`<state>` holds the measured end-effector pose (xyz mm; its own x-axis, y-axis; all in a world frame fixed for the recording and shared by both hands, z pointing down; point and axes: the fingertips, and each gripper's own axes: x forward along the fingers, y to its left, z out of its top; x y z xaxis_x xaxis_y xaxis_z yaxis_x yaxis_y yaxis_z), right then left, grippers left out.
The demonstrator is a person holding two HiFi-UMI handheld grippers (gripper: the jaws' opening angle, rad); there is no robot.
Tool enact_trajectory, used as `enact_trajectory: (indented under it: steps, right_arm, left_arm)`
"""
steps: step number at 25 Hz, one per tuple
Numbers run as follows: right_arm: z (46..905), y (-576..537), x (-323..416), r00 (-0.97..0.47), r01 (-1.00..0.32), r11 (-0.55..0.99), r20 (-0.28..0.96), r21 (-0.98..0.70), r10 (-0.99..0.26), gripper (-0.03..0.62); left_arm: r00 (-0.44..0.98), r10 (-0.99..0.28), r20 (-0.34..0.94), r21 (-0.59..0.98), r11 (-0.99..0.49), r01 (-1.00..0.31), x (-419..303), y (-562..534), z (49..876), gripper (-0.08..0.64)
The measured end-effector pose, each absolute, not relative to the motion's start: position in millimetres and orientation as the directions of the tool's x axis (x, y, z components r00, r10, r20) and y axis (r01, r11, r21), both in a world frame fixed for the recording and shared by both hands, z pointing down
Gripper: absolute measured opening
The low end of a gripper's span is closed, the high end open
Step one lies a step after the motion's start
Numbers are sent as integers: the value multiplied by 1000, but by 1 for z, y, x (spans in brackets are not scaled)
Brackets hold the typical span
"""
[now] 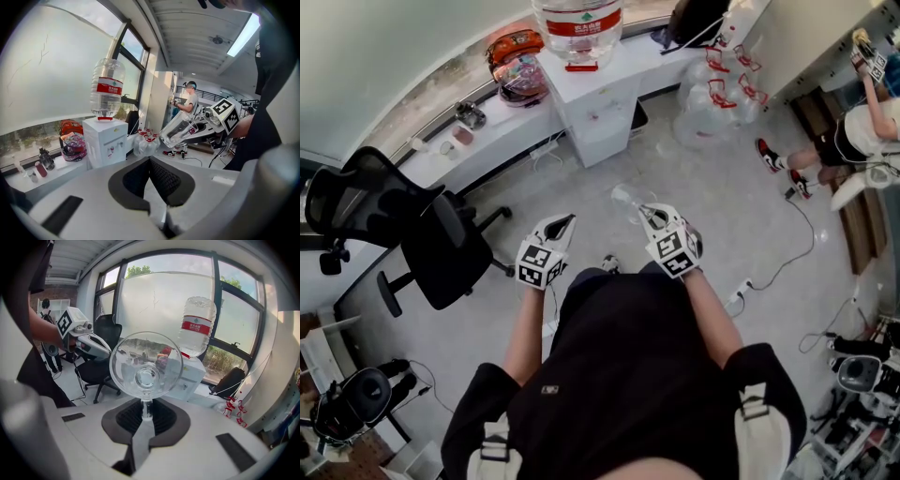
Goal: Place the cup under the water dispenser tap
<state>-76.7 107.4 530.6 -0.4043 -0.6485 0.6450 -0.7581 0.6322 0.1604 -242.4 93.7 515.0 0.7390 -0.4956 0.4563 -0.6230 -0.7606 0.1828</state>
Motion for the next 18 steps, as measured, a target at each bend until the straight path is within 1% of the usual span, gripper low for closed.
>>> enact_trajectory:
  steps: [8, 18]
  right_arm:
    - [532, 106, -86, -391, -747, 641, 663, 176, -638, 14]
    - [538, 92, -84, -417, -730, 665, 669, 156, -615, 14]
  left_arm:
    - [740, -511, 437, 194, -750, -632, -256, 89, 514, -2]
    - [719, -527, 453, 205, -724, -659, -257, 84, 518, -2]
